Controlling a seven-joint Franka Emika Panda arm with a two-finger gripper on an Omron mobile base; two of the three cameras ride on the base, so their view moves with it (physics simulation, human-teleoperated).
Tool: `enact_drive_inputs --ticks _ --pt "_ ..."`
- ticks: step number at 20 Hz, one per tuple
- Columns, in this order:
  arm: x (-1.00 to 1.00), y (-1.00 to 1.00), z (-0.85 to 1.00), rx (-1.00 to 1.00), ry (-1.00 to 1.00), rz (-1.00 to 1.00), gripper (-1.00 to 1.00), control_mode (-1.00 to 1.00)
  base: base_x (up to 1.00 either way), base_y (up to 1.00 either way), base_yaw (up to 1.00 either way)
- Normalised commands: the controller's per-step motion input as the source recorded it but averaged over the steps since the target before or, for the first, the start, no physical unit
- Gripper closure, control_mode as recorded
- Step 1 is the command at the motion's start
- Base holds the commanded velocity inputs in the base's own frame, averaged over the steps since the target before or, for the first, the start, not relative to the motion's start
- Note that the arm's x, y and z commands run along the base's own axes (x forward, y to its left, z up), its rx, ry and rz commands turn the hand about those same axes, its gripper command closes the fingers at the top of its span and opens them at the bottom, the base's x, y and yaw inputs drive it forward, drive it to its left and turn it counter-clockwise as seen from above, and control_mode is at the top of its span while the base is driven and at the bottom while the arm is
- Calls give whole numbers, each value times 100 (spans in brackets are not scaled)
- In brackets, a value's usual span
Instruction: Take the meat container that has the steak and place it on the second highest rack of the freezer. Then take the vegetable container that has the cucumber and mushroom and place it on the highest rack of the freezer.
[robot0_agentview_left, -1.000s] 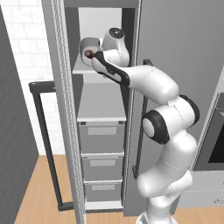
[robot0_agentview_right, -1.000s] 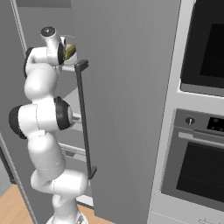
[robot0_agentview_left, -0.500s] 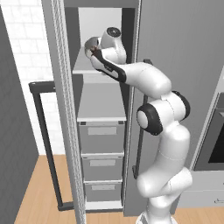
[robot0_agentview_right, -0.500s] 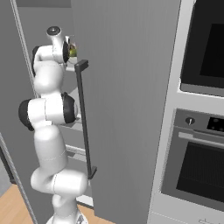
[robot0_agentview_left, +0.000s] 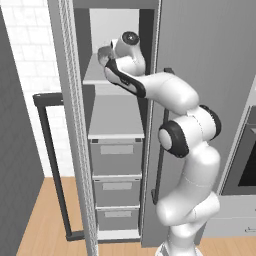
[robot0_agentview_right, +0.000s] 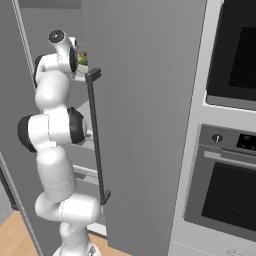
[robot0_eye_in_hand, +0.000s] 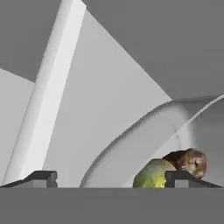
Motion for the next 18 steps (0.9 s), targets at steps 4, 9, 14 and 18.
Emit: enact_drive_inputs --ticks 4,9,14,18 --pt "0 0 53 -9 -14 0 -100 -100 0 0 0" --pt "-16 0 47 -7 -11 1 -100 -100 0 0 0" --pt "-91 -4 25 26 0 5 -100 -100 0 0 0" --pt "-100 -11 -3 48 1 -1 -100 -100 0 0 0"
